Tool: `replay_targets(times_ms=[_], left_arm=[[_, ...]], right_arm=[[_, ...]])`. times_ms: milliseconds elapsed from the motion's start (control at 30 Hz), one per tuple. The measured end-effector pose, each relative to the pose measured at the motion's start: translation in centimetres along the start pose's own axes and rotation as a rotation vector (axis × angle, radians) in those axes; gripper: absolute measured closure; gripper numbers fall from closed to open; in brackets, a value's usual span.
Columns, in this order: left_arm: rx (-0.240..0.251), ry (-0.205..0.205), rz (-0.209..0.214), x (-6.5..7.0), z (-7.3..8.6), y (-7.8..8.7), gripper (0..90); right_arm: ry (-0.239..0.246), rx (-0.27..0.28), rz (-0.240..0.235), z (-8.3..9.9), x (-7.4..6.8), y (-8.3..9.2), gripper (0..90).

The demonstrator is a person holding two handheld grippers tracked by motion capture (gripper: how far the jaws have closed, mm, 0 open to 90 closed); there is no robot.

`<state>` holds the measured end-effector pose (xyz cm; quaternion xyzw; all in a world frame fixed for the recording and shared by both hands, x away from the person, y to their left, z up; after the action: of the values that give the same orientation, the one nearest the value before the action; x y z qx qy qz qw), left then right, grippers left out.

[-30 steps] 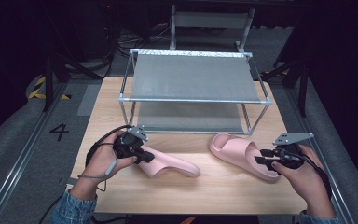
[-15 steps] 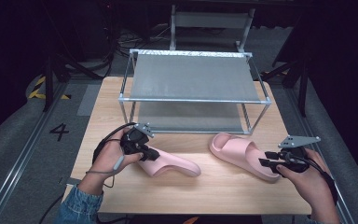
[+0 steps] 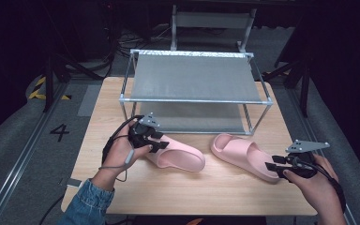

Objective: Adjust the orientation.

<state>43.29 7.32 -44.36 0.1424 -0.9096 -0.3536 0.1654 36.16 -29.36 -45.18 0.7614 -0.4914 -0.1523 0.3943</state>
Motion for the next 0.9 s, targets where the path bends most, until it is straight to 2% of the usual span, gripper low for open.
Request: replay_targets(times_ms=[133,367,533,733,767,800,833,900], left_arm=[[0.064,-0.007,-0.027,-0.1,-1.0,0.2,45.4],[0.039,-0.011,-0.007,0.4,-1.0,-0.2,45.3],[0.007,-0.028,0.013,1.1,-0.9,-0.9,46.8],[-0.024,-0.03,0.051,1.9,-0.7,-2.8,50.7],[-0.048,-0.028,0.06,2.1,-0.5,-3.5,54.3],[-0.048,-0.028,0.06,2.1,-0.5,-3.5,57.3],[-0.088,-0.032,0.077,2.5,-0.1,-4.2,61.0],[-0.135,-0.022,0.078,2.7,0.5,-4.8,67.1]], right_arm=[[-0.008,0.005,0.014,0.2,0.3,0.3,57.1],[-0.003,0.008,0.017,0.3,0.2,0.2,56.3],[-0.001,0.007,0.014,0.3,0.1,0.3,56.2],[0.007,0.008,0.015,0.2,0.0,0.2,56.2],[0.011,0.006,0.012,0.3,-0.1,0.1,56.2],[0.008,0.006,0.012,0.3,-0.1,0.1,56.3],[0.01,0.006,0.012,0.3,-0.1,0.1,56.2],[0.013,0.005,0.014,0.4,-0.1,0.1,56.3]])
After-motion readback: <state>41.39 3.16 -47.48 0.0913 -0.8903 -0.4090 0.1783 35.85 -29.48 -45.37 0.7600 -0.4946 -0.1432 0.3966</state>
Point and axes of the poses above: each handheld gripper's, and its own axes: y roughly backward along the jaws, z roughly out of its underside, x roughly to its right, the point moved 10 cm from there along -y, roughly forward along the jaws, and after that the axes turned 12 degrees about z, right-handed, at the moved point
